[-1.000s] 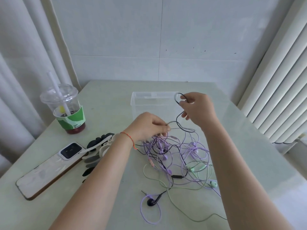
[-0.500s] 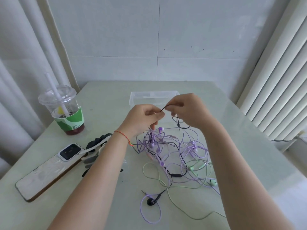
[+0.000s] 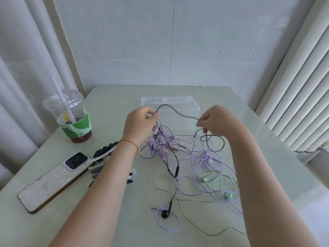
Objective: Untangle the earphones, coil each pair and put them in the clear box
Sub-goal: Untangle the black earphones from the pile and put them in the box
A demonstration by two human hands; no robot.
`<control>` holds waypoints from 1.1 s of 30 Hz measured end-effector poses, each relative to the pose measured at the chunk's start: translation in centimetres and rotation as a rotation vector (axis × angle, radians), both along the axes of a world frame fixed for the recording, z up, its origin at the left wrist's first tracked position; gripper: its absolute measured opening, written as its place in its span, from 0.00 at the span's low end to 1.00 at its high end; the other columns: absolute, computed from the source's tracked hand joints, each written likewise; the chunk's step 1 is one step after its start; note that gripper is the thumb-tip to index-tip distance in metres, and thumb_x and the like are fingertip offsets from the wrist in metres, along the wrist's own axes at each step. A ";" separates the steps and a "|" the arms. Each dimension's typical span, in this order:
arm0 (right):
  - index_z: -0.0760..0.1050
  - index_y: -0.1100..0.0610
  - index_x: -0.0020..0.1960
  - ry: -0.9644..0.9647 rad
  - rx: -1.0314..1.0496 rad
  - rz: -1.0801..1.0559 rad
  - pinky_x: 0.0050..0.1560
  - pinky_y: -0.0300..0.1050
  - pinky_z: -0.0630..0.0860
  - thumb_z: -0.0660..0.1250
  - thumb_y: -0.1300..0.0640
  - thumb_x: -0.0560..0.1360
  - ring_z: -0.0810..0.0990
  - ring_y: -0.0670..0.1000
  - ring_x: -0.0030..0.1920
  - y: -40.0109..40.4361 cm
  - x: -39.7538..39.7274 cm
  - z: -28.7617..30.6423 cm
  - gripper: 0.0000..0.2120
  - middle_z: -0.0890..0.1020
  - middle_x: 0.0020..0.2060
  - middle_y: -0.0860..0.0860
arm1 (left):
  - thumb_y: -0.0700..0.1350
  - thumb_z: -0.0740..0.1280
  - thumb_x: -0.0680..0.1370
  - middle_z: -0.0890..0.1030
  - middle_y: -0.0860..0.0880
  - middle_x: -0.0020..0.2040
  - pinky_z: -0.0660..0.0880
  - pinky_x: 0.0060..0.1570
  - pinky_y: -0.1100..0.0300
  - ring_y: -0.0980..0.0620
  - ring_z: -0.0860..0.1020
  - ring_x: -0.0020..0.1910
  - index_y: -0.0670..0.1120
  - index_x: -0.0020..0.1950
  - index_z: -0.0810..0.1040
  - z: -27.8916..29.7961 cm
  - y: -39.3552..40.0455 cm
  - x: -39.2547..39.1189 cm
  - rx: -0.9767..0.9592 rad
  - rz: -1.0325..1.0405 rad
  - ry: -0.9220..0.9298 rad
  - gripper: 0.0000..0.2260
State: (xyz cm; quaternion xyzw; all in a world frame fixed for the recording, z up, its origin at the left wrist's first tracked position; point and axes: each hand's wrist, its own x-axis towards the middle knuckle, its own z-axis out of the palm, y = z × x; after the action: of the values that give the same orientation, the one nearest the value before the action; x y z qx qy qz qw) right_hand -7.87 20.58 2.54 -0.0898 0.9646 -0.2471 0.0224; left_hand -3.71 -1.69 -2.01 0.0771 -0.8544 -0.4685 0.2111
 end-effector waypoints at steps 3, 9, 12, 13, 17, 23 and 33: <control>0.84 0.55 0.46 -0.032 0.059 0.082 0.36 0.40 0.69 0.67 0.57 0.75 0.77 0.43 0.34 -1.0 -0.1 -1.2 0.07 0.84 0.39 0.51 | 0.47 0.70 0.75 0.81 0.51 0.40 0.70 0.41 0.61 0.52 0.79 0.40 0.51 0.38 0.79 -0.9 0.0 -0.3 -0.118 -0.009 -0.104 0.05; 0.81 0.55 0.48 0.020 -0.083 0.111 0.50 0.41 0.65 0.64 0.55 0.78 0.76 0.53 0.58 -2.2 -1.0 -3.9 0.07 0.79 0.56 0.50 | 0.43 0.70 0.75 0.76 0.48 0.60 0.59 0.50 0.70 0.52 0.72 0.66 0.39 0.45 0.82 -1.7 0.1 -0.8 -0.131 -0.042 -0.128 0.07; 0.81 0.57 0.50 0.023 -0.109 0.119 0.57 0.41 0.63 0.62 0.58 0.78 0.71 0.52 0.67 -2.4 -1.0 -4.8 0.09 0.73 0.69 0.50 | 0.43 0.70 0.76 0.78 0.44 0.58 0.60 0.48 0.67 0.49 0.73 0.64 0.38 0.46 0.81 -2.2 0.0 -0.9 -0.131 -0.080 -0.172 0.08; 0.81 0.57 0.50 0.022 -0.102 0.123 0.58 0.40 0.63 0.62 0.58 0.78 0.71 0.52 0.67 -2.4 -1.0 -4.9 0.09 0.73 0.69 0.50 | 0.44 0.70 0.76 0.80 0.45 0.58 0.62 0.48 0.65 0.49 0.75 0.62 0.39 0.45 0.81 -2.3 0.0 -0.9 -0.122 -0.079 -0.188 0.07; 0.82 0.60 0.50 0.022 -0.090 0.024 0.50 0.44 0.70 0.62 0.59 0.77 0.77 0.56 0.56 -2.5 -1.6 -5.2 0.10 0.81 0.57 0.54 | 0.44 0.70 0.76 0.83 0.49 0.45 0.73 0.50 0.59 0.49 0.81 0.48 0.45 0.42 0.79 -2.4 0.0 -1.0 0.045 -0.058 -0.147 0.04; 0.80 0.64 0.47 0.175 -0.263 -0.397 0.36 0.46 0.73 0.60 0.61 0.72 0.79 0.64 0.42 -1.1 -2.0 -4.5 0.12 0.82 0.44 0.61 | 0.37 0.67 0.78 0.79 0.46 0.31 0.75 0.31 0.62 0.52 0.77 0.25 0.42 0.43 0.77 -1.2 0.0 -0.5 0.434 -0.125 -0.020 0.04; 0.71 0.59 0.69 0.312 -0.348 -0.194 0.67 0.44 0.65 0.56 0.66 0.75 0.72 0.55 0.65 -2.7 -0.8 -3.3 0.23 0.73 0.66 0.55 | 0.47 0.68 0.78 0.78 0.54 0.24 0.73 0.33 0.60 0.56 0.75 0.22 0.49 0.47 0.84 -1.3 -0.1 -0.2 -0.004 -0.190 -0.196 0.05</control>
State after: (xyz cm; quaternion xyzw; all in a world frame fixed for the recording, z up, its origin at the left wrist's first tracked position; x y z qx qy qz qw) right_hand -8.67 17.87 -0.72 -0.0365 0.9034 -0.3934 -0.1665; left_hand -3.95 -1.79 -3.31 0.0409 -0.8752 -0.4750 0.0815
